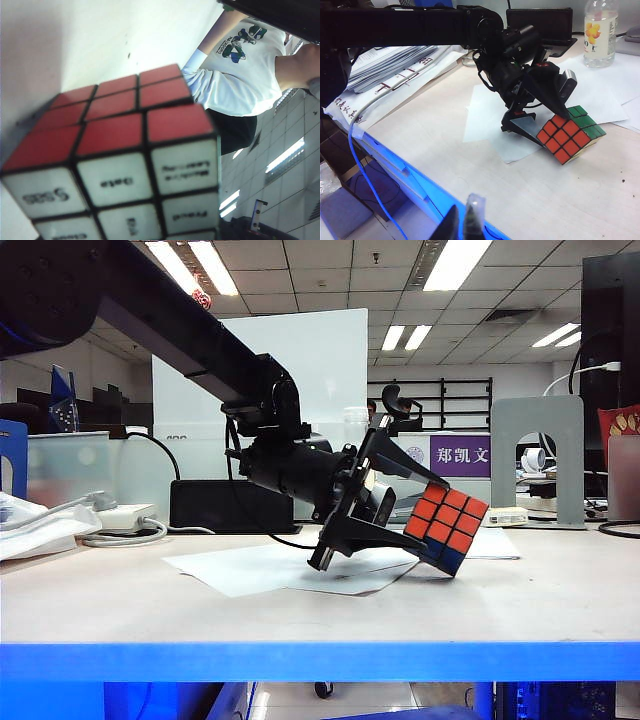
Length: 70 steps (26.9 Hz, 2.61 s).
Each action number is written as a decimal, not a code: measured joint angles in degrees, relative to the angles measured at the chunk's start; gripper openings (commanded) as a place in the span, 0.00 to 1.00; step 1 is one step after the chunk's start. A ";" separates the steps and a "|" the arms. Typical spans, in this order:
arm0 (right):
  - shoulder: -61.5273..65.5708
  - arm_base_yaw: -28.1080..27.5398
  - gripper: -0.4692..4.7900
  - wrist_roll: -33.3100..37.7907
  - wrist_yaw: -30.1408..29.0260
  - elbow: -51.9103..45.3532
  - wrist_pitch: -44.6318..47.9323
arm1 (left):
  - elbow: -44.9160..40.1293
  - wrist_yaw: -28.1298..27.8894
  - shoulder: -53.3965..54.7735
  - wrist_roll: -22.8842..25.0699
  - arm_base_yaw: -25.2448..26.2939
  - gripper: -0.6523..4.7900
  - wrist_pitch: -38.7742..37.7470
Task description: Rotate the Rubik's Cube so that the bottom side is facing up.
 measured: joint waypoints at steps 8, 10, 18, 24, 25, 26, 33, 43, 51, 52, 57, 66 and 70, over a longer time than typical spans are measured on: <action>-0.02 0.00 0.14 0.00 0.00 0.00 0.02 | 0.00 -0.90 0.37 2.56 0.09 0.87 -4.48; -0.02 0.00 0.14 0.00 0.02 0.00 0.02 | 0.00 -2.10 0.46 2.51 0.09 0.87 -4.68; -0.02 0.00 0.14 0.00 0.00 0.00 0.02 | 0.02 -3.10 0.39 3.17 0.09 0.87 -4.85; -0.02 0.00 0.14 0.00 0.00 0.00 0.02 | 3.52 -13.46 -1.01 10.71 0.90 0.87 -3.65; -0.04 0.00 0.14 0.00 0.00 0.00 0.04 | 5.57 -15.34 -1.38 11.06 1.36 0.86 -2.78; -0.02 0.00 0.14 0.00 0.00 0.13 0.04 | 8.70 -17.18 -2.03 11.13 1.86 0.86 -0.66; 0.11 -0.13 0.13 -0.04 1.25 3.10 3.82 | 24.90 -30.25 -6.12 9.40 1.95 0.33 13.66; 0.42 -0.17 0.08 -0.15 17.40 11.93 6.49 | 31.23 -51.25 -17.73 19.10 1.51 0.11 15.54; 0.42 -0.17 0.08 1.64 24.50 18.47 3.56 | 31.04 -65.96 -26.82 23.89 1.49 0.11 13.86; 0.42 -0.17 0.08 1.86 25.38 19.37 3.04 | 31.04 -68.39 -28.52 24.83 1.49 0.11 13.88; 0.39 -0.20 0.08 2.54 27.61 23.30 1.40 | 31.19 -76.81 -35.45 29.55 1.49 0.11 14.51; 0.42 -0.13 0.08 8.79 30.05 30.32 0.02 | 31.21 -87.84 -46.58 35.67 1.33 0.11 9.55; 0.39 -0.13 0.08 9.05 30.08 33.55 0.17 | 31.30 -93.57 -51.30 38.03 1.36 0.11 5.38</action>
